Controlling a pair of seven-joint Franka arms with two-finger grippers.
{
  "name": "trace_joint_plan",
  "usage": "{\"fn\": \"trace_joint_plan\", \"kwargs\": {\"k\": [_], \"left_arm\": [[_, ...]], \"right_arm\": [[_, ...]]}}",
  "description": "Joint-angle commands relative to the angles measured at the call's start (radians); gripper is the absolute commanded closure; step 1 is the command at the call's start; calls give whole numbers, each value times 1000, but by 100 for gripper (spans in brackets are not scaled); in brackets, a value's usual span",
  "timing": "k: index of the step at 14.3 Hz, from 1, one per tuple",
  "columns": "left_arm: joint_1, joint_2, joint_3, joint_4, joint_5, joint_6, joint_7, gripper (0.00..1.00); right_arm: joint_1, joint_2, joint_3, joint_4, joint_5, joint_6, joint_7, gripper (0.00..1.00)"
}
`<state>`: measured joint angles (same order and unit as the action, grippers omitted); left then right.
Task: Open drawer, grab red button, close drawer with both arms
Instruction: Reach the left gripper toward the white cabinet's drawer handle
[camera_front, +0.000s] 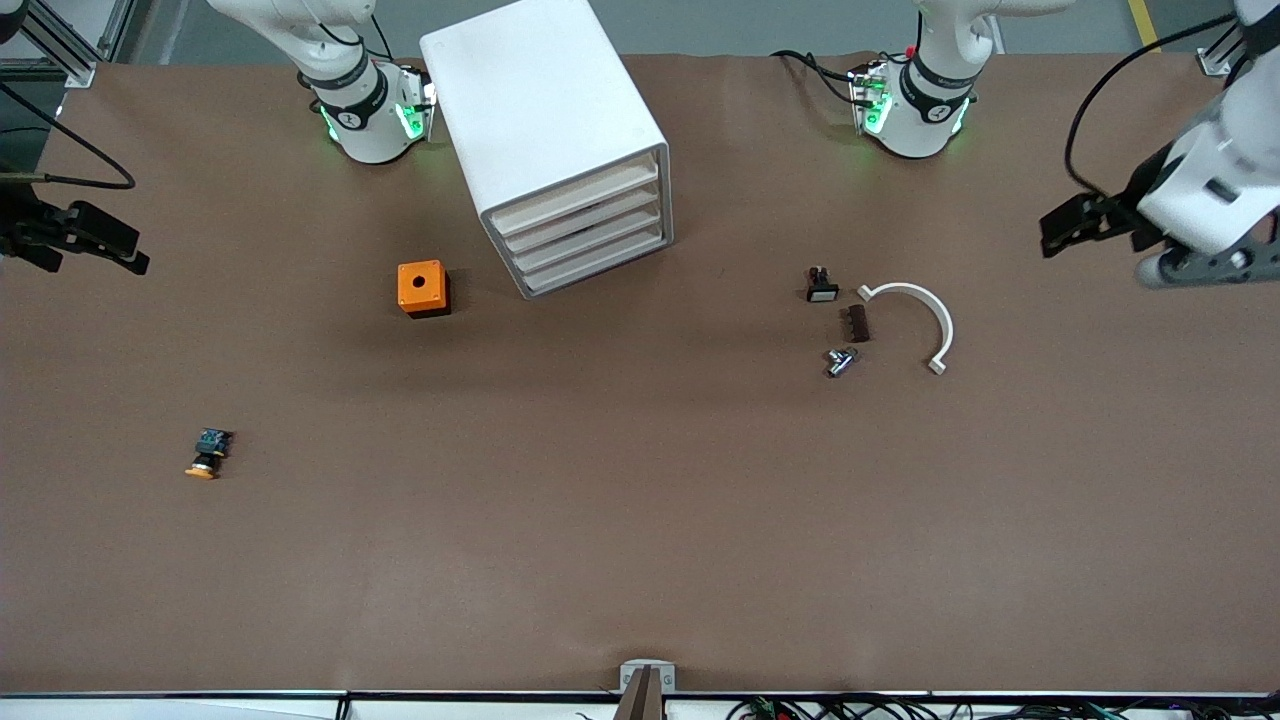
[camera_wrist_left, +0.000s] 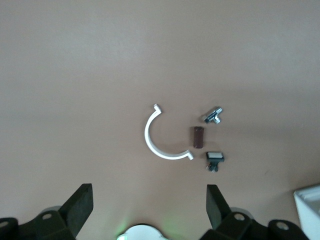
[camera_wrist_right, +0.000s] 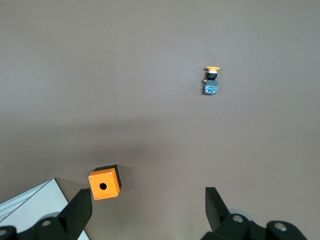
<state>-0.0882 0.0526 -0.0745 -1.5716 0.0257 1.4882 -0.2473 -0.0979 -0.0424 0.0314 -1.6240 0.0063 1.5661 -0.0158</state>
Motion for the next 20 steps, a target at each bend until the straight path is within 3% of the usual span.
{"fn": "trace_joint_plan", "kwargs": {"k": [1,5,9,14,19,20], "left_arm": [[-19,85,-25,42,-33,61,-197,0],[-53,174,-80,45,-90,107,-563,0],[-169,280,-97,48,-151,107,-985,0],[-280,397,-97,48,-341,106,-1549,0],[-370,509,-97,45,-597,101,-1890,0],[-378,539,-97,47,-660,103,-1944,0]], "right_arm": [[1,-30,2,-31,-3,11,-9,0],[1,-28,2,-31,21,11,-6,0],[0,-28,1,-33,32,9,-9,0],[-2,-27,-1,-30,24,11,-12,0],[-14,9,-4,1,17,5,-4,0],[-14,53,-4,6,18,5,0,0]]}}
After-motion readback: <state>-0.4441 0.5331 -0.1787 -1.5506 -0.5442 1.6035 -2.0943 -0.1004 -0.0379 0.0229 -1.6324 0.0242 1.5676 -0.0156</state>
